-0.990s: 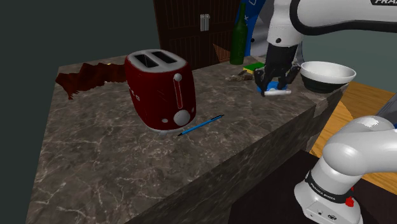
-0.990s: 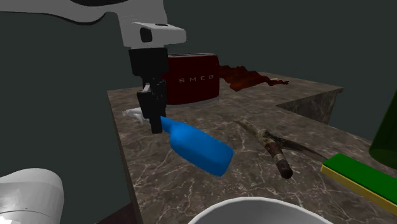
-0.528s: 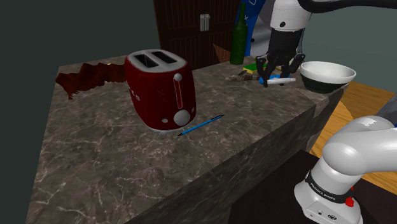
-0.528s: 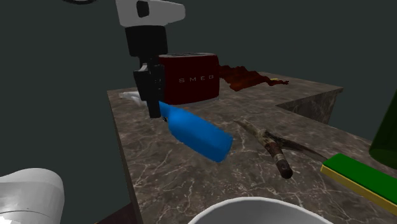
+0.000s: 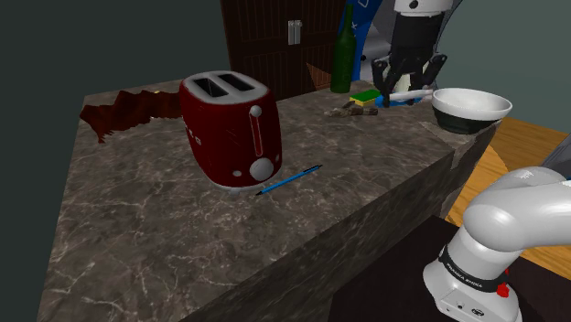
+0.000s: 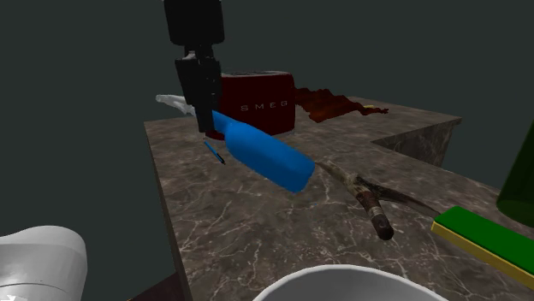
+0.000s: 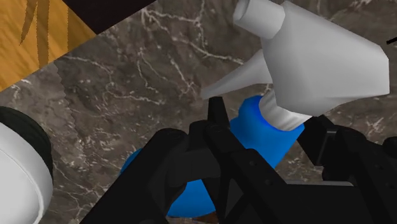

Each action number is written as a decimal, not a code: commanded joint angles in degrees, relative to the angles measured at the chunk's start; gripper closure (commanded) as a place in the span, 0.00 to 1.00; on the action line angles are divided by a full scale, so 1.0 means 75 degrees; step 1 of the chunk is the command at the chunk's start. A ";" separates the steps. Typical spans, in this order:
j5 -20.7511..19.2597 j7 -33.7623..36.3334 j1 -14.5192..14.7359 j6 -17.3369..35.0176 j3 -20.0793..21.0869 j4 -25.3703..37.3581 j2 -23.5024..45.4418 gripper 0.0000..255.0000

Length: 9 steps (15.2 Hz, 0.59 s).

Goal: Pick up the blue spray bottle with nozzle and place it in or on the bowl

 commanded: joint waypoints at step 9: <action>-0.0967 -0.1253 -0.0144 -0.0334 -0.1306 -0.0170 -0.0475 1.00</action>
